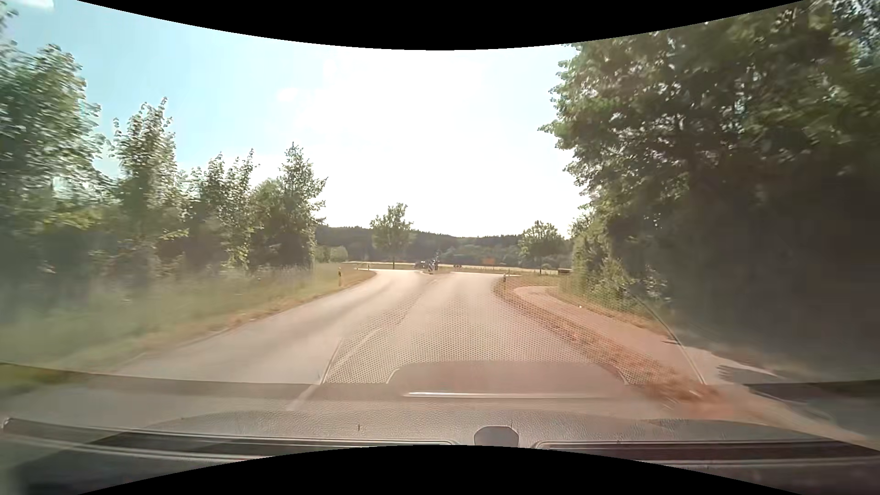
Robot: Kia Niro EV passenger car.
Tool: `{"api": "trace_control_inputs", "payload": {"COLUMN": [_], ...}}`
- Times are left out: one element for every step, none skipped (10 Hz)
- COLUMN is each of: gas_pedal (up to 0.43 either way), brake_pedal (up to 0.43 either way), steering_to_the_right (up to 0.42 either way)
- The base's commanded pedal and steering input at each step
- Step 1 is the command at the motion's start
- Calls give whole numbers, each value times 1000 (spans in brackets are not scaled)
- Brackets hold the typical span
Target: Follow the waypoints while adhering to traffic rules and regulations
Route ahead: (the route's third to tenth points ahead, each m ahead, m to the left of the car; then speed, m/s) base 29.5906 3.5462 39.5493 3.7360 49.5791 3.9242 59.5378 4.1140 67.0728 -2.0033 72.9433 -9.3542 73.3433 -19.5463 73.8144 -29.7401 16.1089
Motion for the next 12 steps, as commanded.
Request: {"api": "trace_control_inputs", "payload": {"gas_pedal": [0,0,0,0,0,0,0,0,0,0,0,0], "brake_pedal": [213,226,226,232,232,238,238,244,244,244,244,250], "steering_to_the_right": [-9,-9,-10,-9,-9,-3,3,7,7,7,8,9]}}
